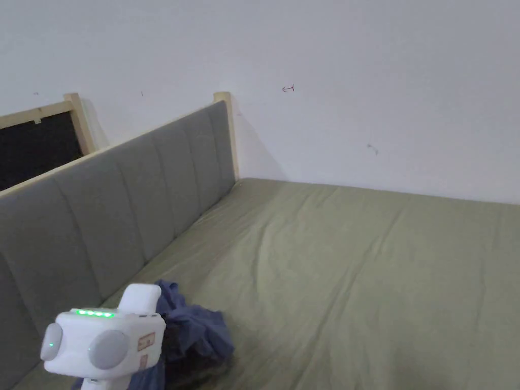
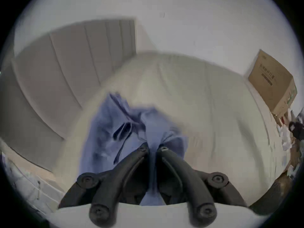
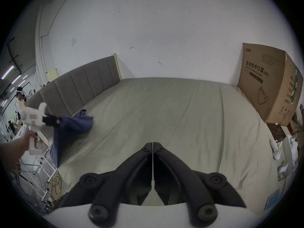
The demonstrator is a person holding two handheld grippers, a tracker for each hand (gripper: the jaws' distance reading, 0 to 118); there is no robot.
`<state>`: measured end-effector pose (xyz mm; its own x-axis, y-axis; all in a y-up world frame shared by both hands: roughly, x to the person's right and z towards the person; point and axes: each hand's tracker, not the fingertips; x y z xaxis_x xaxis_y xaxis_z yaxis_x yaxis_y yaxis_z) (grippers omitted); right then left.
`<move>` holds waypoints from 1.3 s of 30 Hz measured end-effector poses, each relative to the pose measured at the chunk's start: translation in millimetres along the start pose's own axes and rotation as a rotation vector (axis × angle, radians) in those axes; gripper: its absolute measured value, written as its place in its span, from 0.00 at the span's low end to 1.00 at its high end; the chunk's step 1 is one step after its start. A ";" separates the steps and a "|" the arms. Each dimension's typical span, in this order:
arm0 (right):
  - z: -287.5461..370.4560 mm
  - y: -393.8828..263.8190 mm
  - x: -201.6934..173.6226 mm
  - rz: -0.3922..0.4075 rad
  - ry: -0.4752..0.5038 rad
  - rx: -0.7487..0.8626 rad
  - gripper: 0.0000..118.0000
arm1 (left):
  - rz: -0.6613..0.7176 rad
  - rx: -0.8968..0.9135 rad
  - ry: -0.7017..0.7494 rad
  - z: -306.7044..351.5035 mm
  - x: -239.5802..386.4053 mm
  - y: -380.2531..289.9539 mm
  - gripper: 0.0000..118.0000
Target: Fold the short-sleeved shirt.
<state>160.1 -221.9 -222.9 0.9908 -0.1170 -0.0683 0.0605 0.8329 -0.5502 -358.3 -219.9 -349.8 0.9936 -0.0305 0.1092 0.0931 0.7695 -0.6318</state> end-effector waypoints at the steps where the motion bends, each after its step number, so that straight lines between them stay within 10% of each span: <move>1: 6.4 1.5 1.6 -0.003 0.003 0.013 0.00 | -0.007 0.065 -0.010 24.9 1.1 18.1 0.05; 17: 130.3 23.1 63.7 -0.113 -0.129 0.281 0.00 | -0.270 0.584 -0.627 236.8 255.0 183.2 0.05; 32: 129.0 -56.4 165.9 -0.275 -0.336 0.086 0.00 | -0.403 -0.651 -0.742 -50.9 516.4 -29.0 0.06; 33: 124.2 -62.7 168.7 -0.285 -0.341 0.060 0.00 | -0.367 -0.697 -0.744 -61.3 517.4 -41.7 0.10; 36: 115.9 -73.2 171.9 -0.299 -0.333 0.031 0.00 | -0.252 -0.749 -0.772 -71.9 507.0 -60.4 0.87; 39: 114.6 -71.9 170.9 -0.301 -0.317 0.025 0.00 | -0.215 -0.702 -0.785 -63.5 480.4 -45.6 0.86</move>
<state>339.0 -239.7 -99.7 0.9163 -0.1881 0.3535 0.3517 0.8001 -0.4859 118.9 -310.1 -317.3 0.6554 0.4892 0.5755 0.5261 0.2510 -0.8125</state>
